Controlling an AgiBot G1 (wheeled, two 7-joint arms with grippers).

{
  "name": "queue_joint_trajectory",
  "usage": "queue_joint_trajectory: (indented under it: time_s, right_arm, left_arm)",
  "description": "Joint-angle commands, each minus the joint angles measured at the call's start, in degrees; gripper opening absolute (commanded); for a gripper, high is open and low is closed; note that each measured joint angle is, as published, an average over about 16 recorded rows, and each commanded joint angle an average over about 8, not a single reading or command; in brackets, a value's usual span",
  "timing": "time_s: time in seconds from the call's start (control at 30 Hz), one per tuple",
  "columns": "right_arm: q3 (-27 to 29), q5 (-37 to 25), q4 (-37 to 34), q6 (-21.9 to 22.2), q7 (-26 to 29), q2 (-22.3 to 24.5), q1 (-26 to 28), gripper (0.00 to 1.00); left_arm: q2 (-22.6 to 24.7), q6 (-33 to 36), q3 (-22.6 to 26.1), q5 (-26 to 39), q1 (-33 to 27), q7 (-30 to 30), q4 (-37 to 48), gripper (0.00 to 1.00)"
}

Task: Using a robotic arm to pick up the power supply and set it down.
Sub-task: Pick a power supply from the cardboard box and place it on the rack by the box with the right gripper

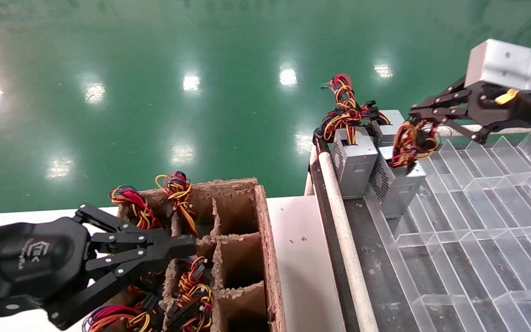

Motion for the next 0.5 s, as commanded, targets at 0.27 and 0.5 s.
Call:
queue_joint_trajectory:
  time_s: [0.27,0.5]
  right_arm:
    - [-0.42,-1.93,2.05,1.02,2.14,0.53,0.33,0.02]
    - [-0.59,-2.67,4.47,1.28,5.06,1.53,0.32,0.45]
  left_arm:
    - [0.00,0.00,0.00,0.00,0.00,0.00,0.00,0.00]
    - [0.00,0.00,0.00,0.00,0.00,0.00,0.00,0.00]
